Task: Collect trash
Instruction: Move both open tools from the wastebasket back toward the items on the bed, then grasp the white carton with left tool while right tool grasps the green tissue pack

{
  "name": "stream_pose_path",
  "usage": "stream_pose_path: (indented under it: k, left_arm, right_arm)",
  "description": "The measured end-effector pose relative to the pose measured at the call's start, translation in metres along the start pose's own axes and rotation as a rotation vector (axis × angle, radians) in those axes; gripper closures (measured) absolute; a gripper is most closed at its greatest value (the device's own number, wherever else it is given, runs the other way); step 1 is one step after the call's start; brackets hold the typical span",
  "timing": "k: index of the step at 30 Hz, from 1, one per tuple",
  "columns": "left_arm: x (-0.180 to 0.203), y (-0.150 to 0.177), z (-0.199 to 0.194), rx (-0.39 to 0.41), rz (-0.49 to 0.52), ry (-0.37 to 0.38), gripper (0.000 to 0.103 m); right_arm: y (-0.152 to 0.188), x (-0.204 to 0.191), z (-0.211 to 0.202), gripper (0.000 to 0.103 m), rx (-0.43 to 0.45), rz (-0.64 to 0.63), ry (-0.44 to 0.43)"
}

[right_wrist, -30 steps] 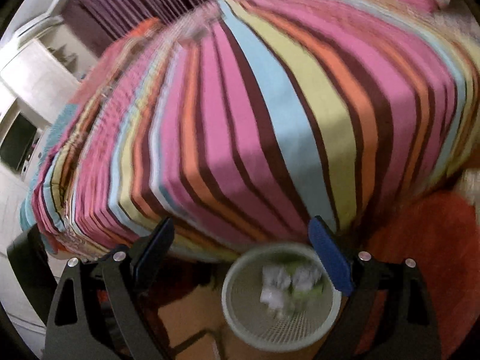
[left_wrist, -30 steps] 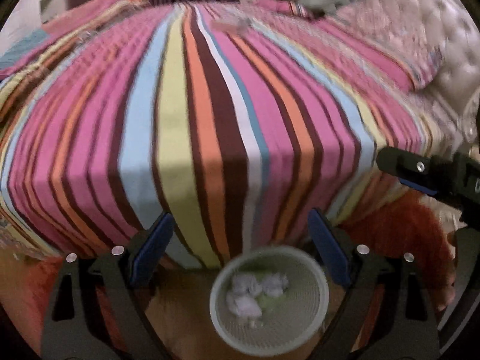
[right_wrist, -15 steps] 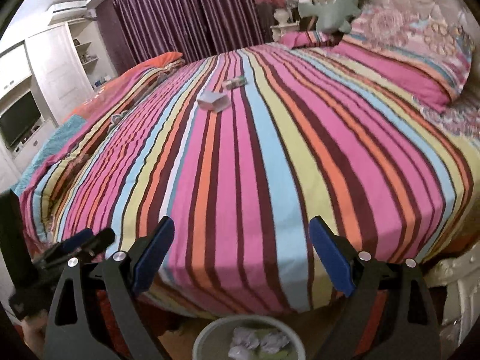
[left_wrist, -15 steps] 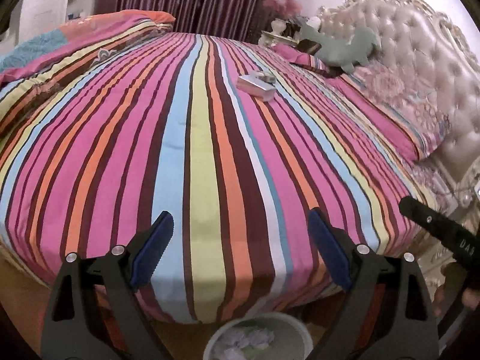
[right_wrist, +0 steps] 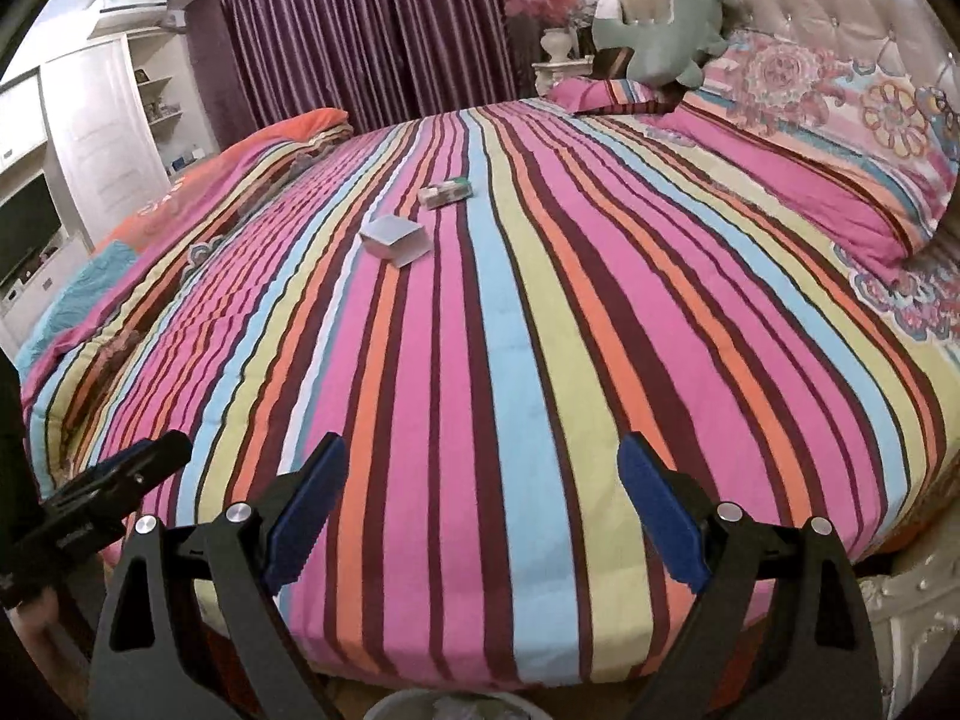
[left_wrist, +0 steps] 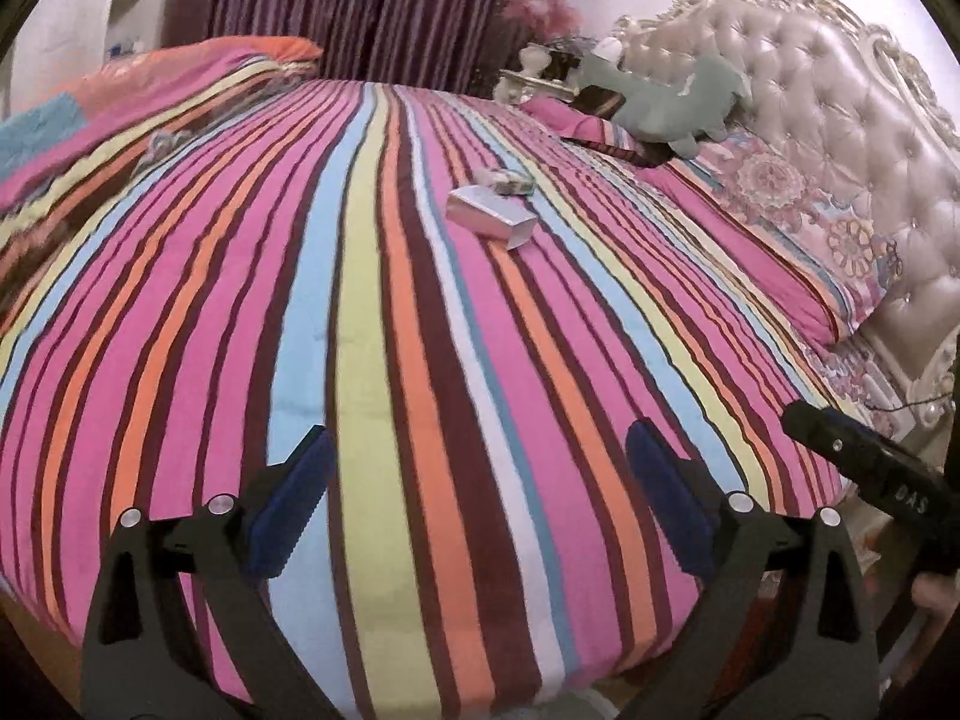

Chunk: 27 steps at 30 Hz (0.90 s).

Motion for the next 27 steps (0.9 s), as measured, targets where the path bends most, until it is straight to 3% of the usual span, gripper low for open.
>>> stream_pose_path:
  k: [6, 17, 21, 27]
  left_arm:
    - [0.007, -0.026, 0.023, 0.000, 0.052, -0.003, 0.009]
    - [-0.005, -0.067, 0.070, 0.011, 0.050, 0.014, 0.009]
    - [-0.002, -0.083, 0.093, -0.013, 0.088, -0.014, 0.009]
    - [0.008, -0.109, 0.127, -0.053, -0.112, 0.021, 0.009]
  right_arm:
    - [-0.016, 0.006, 0.017, 0.016, 0.006, -0.014, -0.005]
    - [-0.045, 0.004, 0.056, 0.016, -0.015, -0.057, -0.036]
    - [-0.064, 0.002, 0.074, 0.016, -0.010, -0.079, -0.038]
    - [-0.087, 0.004, 0.094, 0.016, 0.008, -0.097, -0.022]
Point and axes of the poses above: each gripper's, at about its wrist camera, not at the fingertips, and z roughly the way its jaws point, x to its right, y to its underside, the point moved 5 cm from there along z, roughly the way its jaws point
